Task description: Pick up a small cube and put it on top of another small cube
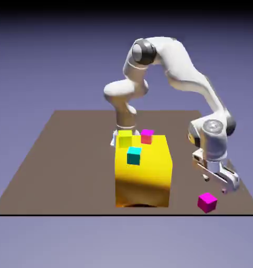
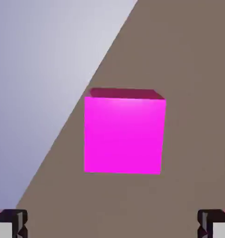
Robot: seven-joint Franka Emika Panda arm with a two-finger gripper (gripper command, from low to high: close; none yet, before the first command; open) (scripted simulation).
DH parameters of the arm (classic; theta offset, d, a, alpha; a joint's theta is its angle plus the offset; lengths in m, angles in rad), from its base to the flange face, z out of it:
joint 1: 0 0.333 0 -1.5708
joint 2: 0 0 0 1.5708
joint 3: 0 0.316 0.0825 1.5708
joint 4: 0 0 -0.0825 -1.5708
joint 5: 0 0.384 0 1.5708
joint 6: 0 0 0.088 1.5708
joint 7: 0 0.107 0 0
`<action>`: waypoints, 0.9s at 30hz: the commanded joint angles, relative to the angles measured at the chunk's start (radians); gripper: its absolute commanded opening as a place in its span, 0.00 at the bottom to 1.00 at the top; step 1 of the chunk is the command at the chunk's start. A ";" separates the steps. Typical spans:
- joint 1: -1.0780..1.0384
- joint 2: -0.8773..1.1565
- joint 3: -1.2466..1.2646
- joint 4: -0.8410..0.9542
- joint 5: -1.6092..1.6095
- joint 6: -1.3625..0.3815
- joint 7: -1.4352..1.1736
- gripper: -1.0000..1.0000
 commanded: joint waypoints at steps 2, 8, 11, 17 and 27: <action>-0.006 0.072 0.020 0.019 0.021 0.054 -0.017 0.50; -0.010 0.114 0.031 0.030 0.033 0.085 -0.027 0.00; 0.000 0.005 0.001 0.001 0.002 0.004 -0.001 0.00; 0.064 -0.212 -0.137 -0.057 -0.121 -0.217 -0.022 0.00; -0.141 -0.562 -0.131 -0.190 -0.254 -0.497 -0.347 0.00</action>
